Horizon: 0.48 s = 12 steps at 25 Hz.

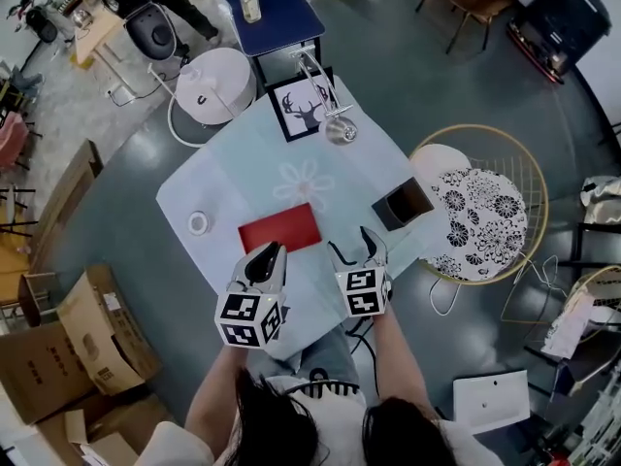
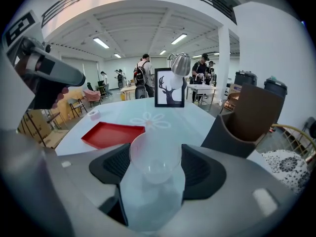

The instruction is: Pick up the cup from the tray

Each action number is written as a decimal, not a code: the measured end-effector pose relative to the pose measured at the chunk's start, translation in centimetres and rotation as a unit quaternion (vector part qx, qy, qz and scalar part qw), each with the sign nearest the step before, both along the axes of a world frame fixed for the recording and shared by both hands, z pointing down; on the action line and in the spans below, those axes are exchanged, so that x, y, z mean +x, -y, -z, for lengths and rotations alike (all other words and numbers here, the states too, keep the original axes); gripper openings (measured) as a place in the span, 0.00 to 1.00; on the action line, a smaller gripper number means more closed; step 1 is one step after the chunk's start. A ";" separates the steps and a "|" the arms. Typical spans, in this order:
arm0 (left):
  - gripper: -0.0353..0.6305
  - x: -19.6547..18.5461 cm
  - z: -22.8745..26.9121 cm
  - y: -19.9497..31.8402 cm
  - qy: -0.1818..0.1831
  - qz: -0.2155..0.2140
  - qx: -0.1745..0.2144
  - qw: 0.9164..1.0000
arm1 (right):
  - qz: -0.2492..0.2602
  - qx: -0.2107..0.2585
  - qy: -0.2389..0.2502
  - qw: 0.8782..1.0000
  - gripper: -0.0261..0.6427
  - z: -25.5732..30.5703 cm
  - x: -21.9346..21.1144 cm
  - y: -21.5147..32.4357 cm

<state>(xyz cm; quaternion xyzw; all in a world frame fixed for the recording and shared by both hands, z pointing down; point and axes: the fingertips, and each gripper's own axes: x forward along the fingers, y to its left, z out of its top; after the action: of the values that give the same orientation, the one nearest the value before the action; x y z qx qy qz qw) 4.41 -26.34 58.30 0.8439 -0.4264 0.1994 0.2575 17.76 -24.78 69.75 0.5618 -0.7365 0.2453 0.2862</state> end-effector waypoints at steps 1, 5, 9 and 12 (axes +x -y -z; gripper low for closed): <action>0.09 -0.3 0.0 0.1 0.000 0.004 -0.001 1.000 | -0.002 -0.001 0.005 1.000 0.56 -0.2 -0.1 -0.1; 0.09 -1.5 -0.1 0.5 0.005 0.024 0.003 1.000 | -0.002 0.000 -0.002 1.000 0.56 -0.6 -0.3 -0.3; 0.09 -2.3 0.1 0.7 0.001 0.039 0.004 0.999 | -0.006 0.002 0.006 1.000 0.57 -0.7 -0.2 -0.6; 0.09 -2.5 0.0 0.7 0.007 0.042 0.007 0.999 | -0.021 0.005 0.026 0.999 0.61 -0.7 0.0 -0.5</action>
<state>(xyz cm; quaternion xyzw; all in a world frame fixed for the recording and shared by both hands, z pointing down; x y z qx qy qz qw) 1.87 -27.06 58.34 0.8254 -0.4648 0.1917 0.2570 17.79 -24.32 70.48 0.5718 -0.7328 0.2622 0.2594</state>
